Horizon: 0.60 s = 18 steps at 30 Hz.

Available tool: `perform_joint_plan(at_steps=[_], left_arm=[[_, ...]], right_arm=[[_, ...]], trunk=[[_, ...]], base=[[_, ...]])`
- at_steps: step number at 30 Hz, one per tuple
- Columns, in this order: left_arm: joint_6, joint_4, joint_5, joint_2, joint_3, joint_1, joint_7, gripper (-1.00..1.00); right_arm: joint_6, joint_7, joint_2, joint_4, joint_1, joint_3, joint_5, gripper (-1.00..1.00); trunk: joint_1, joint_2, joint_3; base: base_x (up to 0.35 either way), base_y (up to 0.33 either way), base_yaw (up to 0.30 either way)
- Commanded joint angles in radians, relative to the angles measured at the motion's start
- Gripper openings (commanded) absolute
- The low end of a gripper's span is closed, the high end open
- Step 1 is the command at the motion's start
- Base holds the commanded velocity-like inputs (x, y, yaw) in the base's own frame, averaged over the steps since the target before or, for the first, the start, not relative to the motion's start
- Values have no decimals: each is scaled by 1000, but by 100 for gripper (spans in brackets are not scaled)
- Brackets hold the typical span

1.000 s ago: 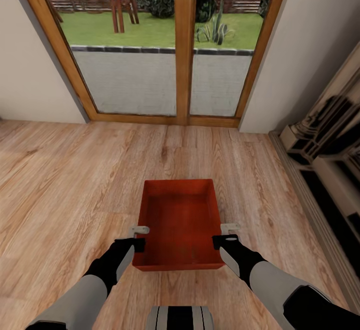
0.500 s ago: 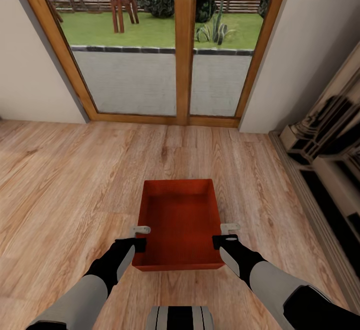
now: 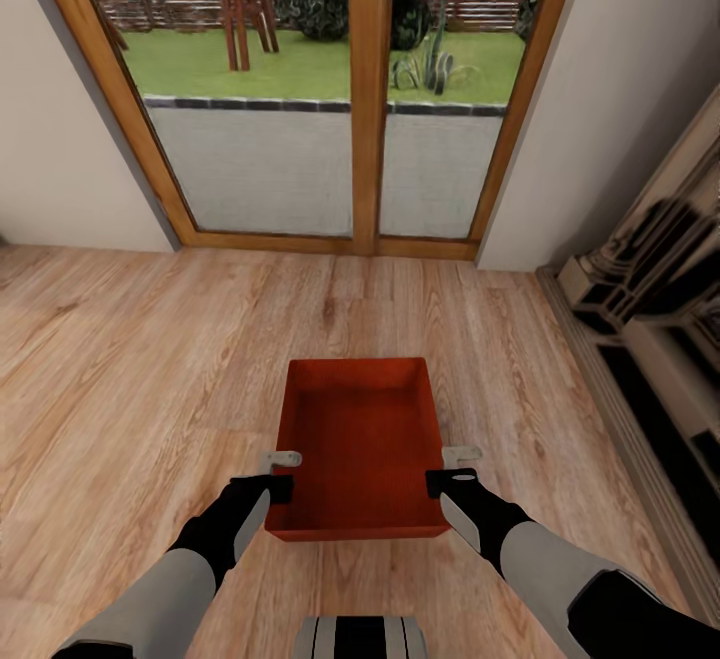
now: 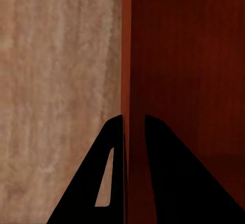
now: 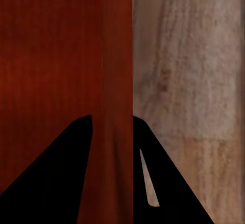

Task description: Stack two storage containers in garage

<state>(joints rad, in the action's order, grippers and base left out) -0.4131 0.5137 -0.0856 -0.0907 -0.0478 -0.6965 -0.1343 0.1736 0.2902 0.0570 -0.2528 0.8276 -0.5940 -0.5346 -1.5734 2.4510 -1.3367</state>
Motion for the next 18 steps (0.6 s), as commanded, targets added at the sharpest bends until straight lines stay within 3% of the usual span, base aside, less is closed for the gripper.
perform_joint_plan(at_steps=[1,18], left_arm=[[-9,2,18,2,-1,0,-31,-100],[-9,2,17,2,-1,0,-30,-100]], right_arm=[[7,15,-3,-2,1,2,16,-100],[7,14,-3,-2,1,2,16,-100]], trunk=[[4,-7,3],[69,-126,56]], base=[[0,0,0],[0,0,0]])
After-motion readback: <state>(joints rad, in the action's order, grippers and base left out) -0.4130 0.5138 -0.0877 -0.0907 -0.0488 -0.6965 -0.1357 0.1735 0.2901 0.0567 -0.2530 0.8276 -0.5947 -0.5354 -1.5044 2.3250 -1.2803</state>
